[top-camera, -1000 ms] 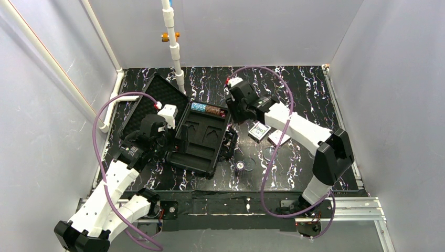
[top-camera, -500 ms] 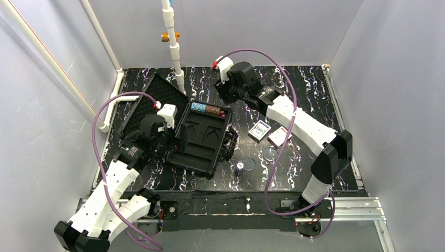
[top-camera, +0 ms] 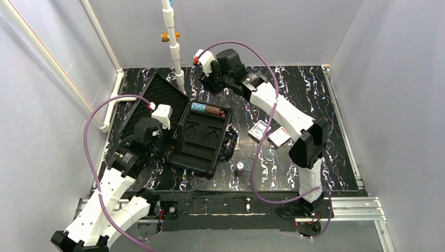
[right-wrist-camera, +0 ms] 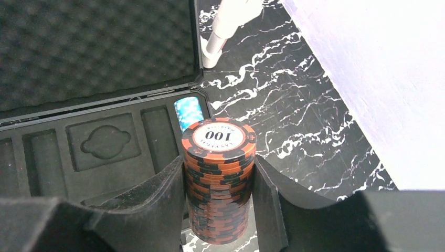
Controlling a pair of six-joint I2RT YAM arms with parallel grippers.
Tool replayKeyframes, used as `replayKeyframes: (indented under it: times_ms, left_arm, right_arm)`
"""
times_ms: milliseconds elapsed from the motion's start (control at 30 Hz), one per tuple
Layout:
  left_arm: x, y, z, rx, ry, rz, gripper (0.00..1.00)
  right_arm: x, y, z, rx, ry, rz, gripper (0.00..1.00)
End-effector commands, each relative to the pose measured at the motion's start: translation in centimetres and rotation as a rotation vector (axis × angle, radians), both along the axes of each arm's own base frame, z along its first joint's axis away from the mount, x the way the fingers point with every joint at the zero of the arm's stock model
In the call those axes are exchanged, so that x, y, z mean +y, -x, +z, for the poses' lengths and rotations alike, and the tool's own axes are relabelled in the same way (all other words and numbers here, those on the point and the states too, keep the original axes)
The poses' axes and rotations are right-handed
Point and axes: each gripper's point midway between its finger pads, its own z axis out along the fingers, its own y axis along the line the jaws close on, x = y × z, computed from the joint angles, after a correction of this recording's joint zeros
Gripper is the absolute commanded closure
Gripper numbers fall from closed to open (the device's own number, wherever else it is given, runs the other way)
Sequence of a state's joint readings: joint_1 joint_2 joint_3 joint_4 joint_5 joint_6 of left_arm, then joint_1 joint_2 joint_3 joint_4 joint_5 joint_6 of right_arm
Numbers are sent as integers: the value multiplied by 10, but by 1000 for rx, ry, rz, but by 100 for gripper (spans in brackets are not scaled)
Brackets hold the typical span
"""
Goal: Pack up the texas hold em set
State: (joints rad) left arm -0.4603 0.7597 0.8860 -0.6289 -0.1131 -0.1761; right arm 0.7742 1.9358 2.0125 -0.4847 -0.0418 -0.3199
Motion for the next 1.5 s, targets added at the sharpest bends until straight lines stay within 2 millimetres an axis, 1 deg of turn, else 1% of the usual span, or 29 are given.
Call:
replayKeyframes:
  times_ms: [0,300,400,533,600,667,867,1133,1200,1300,1467]
  left_arm:
    - [8,-1,15,-55,2,37,5]
    - [12,-1,18,-72,-4,56,5]
    - [12,-1,19,-76,-3,58,5]
    - [13,-1,20,-82,-4,62,5]
    - [14,-1,20,-82,-3,64,5]
    - [13,-1,20,-81,-3,62,5]
    - [13,-1,19,-76,-4,61,5]
    - [14,-1,19,-79,-6,64,5]
    - [13,-1,19,-75,-3,59,5]
    - [11,-1,18,-69,-1,53,5]
    - [10,-2,17,-64,0,48,5]
  right_arm:
    - [18,0,30,-65,-18,103,99]
    - [35,-3,-4,-41,73,178,99]
    - [36,-5,-24,-26,126,180,99]
    - [36,-2,-59,17,210,196,99]
    - [34,0,-76,35,253,196,99]
    - [31,1,-88,51,284,197,99]
    - [28,10,-109,95,310,226,99]
    - [14,22,-152,186,377,220,99]
    - [11,25,-160,198,393,220,99]
    - [2,23,-171,186,428,200,99]
    - [-10,21,-180,165,457,177,99]
